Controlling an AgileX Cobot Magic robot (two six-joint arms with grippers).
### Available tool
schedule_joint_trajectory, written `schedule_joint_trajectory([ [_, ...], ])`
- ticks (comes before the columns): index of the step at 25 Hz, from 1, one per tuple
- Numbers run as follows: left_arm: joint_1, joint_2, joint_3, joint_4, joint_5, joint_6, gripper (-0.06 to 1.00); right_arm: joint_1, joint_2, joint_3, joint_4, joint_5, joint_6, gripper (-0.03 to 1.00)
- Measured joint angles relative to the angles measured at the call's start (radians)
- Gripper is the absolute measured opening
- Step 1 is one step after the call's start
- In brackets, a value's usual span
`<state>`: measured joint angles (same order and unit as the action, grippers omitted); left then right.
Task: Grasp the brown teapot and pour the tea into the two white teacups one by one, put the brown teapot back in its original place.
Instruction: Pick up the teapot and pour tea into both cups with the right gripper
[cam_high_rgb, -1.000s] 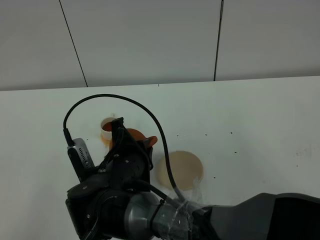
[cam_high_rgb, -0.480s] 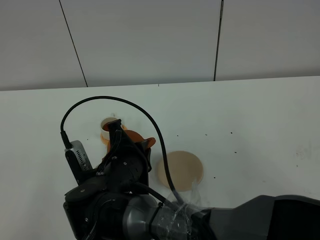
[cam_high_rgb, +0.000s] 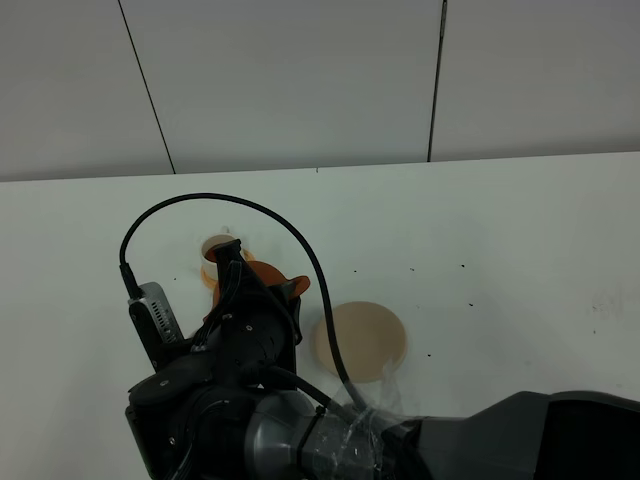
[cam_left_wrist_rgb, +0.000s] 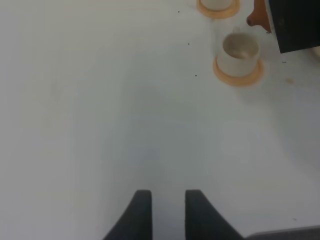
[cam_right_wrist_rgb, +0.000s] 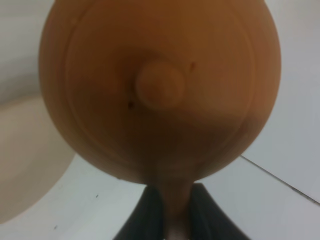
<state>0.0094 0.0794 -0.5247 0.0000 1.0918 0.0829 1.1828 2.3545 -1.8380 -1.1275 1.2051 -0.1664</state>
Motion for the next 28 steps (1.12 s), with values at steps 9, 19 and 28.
schedule_joint_trajectory([
  [9,0.000,0.000,0.000,0.000,0.000,0.000,0.23,0.012,0.000,0.000,-0.006,0.000,0.001,0.10],
  [19,0.000,0.000,0.000,0.000,0.000,0.000,0.23,0.024,0.000,0.000,-0.007,0.000,-0.011,0.10],
  [28,0.000,0.000,0.000,0.000,0.000,0.000,0.23,0.024,0.000,0.000,-0.016,0.000,-0.025,0.10],
])
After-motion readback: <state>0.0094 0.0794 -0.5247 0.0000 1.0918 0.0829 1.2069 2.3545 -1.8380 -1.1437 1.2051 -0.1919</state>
